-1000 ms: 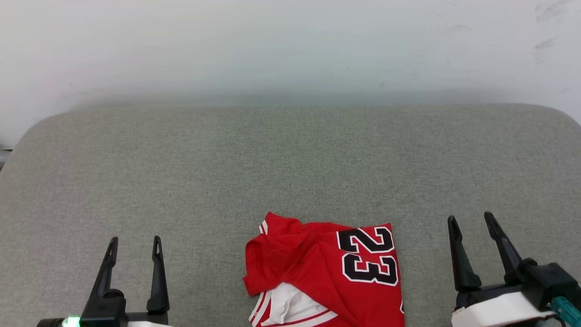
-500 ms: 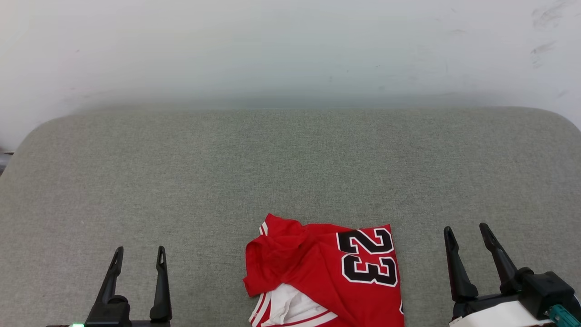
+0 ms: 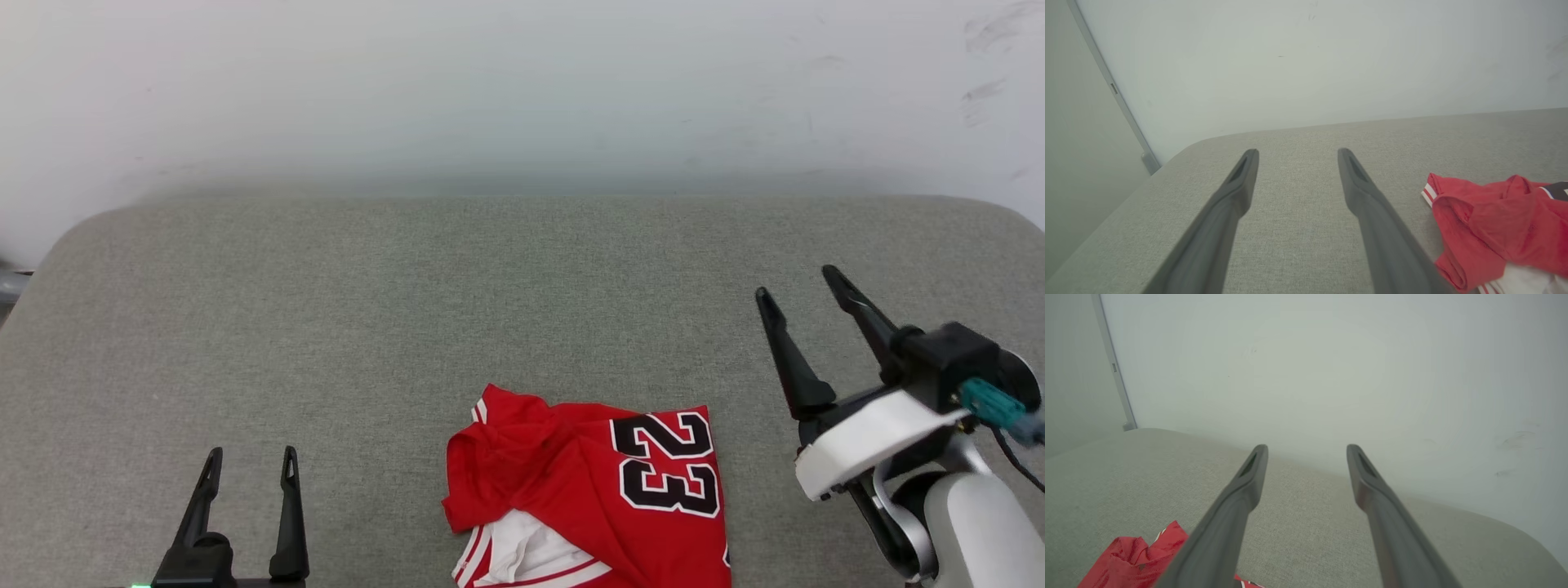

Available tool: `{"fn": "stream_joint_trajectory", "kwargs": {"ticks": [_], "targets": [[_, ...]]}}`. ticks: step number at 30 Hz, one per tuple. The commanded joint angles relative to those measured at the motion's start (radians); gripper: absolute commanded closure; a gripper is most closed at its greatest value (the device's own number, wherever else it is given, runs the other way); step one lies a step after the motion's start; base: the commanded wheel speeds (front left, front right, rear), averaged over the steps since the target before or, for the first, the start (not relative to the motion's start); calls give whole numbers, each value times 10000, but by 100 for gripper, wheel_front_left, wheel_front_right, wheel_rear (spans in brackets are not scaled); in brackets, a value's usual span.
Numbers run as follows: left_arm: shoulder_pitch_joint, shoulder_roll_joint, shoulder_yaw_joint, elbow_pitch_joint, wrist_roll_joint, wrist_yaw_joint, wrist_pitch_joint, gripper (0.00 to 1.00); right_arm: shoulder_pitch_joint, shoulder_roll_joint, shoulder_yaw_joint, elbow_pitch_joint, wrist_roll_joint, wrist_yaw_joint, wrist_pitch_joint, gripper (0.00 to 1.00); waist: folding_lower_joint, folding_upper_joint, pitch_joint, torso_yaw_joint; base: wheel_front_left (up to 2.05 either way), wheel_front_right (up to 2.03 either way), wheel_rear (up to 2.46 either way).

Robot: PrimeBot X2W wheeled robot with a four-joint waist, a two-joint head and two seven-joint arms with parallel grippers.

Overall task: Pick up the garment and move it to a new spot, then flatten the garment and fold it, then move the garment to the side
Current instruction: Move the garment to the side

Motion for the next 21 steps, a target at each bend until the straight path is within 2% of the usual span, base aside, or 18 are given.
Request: {"fn": "stream_joint_trajectory", "kwargs": {"ticks": [1, 7, 12, 15, 21], "targets": [[-9, 37, 19, 9, 28, -29, -22, 0, -352, -288, 352, 76, 321, -9, 581, 0, 0, 0, 9, 38, 0, 0, 0], [-152, 21, -18, 4, 39, -49, -22, 0, -1463, -1594, 2022, 635, 1960, -9, 3492, 0, 0, 0, 131, 191, 0, 0, 0], [-239, -13, -54, 17, 17, -58, -22, 0, -1597, -2585, 3412, 1087, 3051, -9, 5542, 0, 0, 0, 254, 381, 0, 0, 0], [-264, -50, -67, 16, -6, -47, -22, 0, -1530, -2911, 3876, 1280, 3638, -10, 6229, 0, 0, 0, 377, 474, 0, 0, 0], [-515, -122, -154, 34, -30, -86, -22, 0, -1611, -3161, 4583, 1777, 4055, -10, 6591, 0, 0, 0, 750, 676, 0, 0, 0]]}}
